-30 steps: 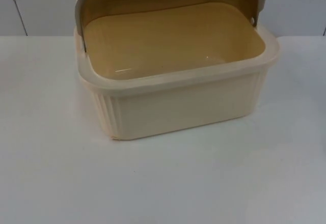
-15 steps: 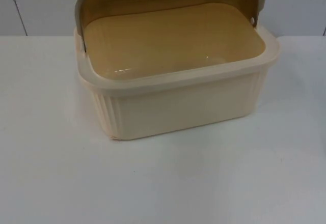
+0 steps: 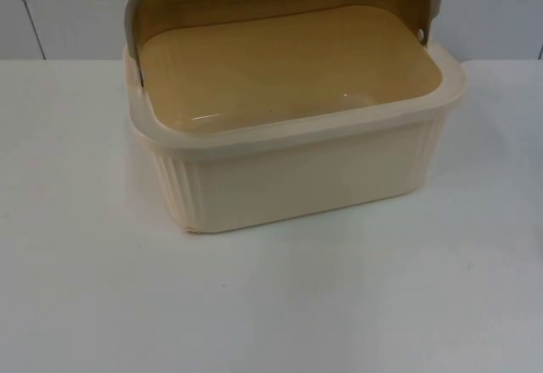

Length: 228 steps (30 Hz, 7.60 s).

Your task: Open the box lid with the left hand, place the block into the box with the right hand, then close the box lid with the left hand.

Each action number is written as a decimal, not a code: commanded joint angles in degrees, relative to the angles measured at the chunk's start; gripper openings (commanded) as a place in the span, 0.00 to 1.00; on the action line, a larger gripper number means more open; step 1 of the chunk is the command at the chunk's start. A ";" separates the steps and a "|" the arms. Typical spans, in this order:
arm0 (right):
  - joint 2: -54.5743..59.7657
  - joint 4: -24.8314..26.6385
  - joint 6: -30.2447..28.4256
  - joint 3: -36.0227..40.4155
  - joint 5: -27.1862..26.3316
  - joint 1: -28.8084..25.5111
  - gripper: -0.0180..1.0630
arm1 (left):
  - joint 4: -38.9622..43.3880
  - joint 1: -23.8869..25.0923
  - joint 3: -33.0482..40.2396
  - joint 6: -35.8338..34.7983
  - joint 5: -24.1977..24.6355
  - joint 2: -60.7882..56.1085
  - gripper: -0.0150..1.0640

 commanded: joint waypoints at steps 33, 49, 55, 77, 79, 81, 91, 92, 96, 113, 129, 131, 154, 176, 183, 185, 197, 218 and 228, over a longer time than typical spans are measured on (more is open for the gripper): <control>13.56 -0.14 2.33 -0.37 -9.12 0.28 0.98 | -5.65 0.13 0.03 -0.74 -2.47 -16.57 0.97; 39.83 1.56 9.63 -0.37 -8.83 0.28 0.98 | -5.52 0.13 0.03 -0.74 -2.47 -16.58 0.97; 51.20 4.55 11.12 -0.26 -7.37 0.28 0.98 | -5.44 0.13 0.03 -0.74 -2.47 -16.58 0.97; 63.30 8.81 14.75 3.85 -18.25 0.39 0.94 | -4.04 0.13 0.03 -0.74 -2.28 -16.58 0.97; 64.14 8.81 15.24 3.85 -17.82 0.39 0.92 | -4.06 0.13 0.03 -0.74 -2.38 -16.58 0.97; 65.19 8.81 15.62 3.85 -17.55 0.39 0.88 | -4.06 0.13 0.03 -0.74 -2.38 -16.58 0.97; 65.32 8.85 17.10 3.85 -16.15 0.39 0.02 | -4.06 0.13 0.03 -0.74 -2.48 -16.58 0.97; 65.32 8.85 17.10 3.85 -16.02 0.39 0.02 | -4.06 0.13 0.03 -0.74 -2.48 -16.58 0.97; 65.21 8.40 15.75 1.88 -13.31 0.39 0.02 | -4.06 0.13 0.03 -0.74 -2.61 -16.58 0.97; 62.11 8.25 6.36 -39.31 11.81 0.39 0.02 | -4.06 0.13 0.03 -0.74 -2.49 -16.58 0.97; 40.47 10.66 -4.55 -38.78 15.84 0.95 0.02 | -4.06 0.13 0.03 -0.74 -2.45 -16.58 0.97; 36.79 10.91 -4.55 -32.63 13.81 2.27 0.02 | -4.06 0.13 0.03 -0.74 -2.45 -16.58 0.97; 12.93 13.84 -6.99 -0.42 -19.47 12.31 0.02 | -2.35 0.02 0.03 -0.74 -2.24 -18.60 0.97; 39.20 13.29 -9.89 -1.48 -37.82 27.04 0.02 | -1.36 0.02 0.03 -0.74 -2.24 -19.91 0.97; 48.08 13.16 -10.11 -7.97 -37.83 27.04 0.02 | -1.36 0.02 0.03 -0.74 -2.24 -19.91 0.97; 50.27 13.16 -10.11 -9.48 -37.82 27.04 0.02 | -1.36 0.02 0.03 -0.74 -2.24 -19.91 0.97; 59.63 10.20 -10.51 -15.78 -36.89 29.51 0.02 | -0.95 0.02 0.13 -0.74 -2.24 -19.91 0.97; 64.91 10.64 -8.16 -16.40 -37.38 29.51 0.98 | -0.95 0.02 0.13 -0.74 -2.24 -19.91 0.97; 60.34 10.64 -8.16 -16.40 -25.79 29.51 0.98 | -0.93 0.02 0.13 -0.74 -2.10 -19.91 0.97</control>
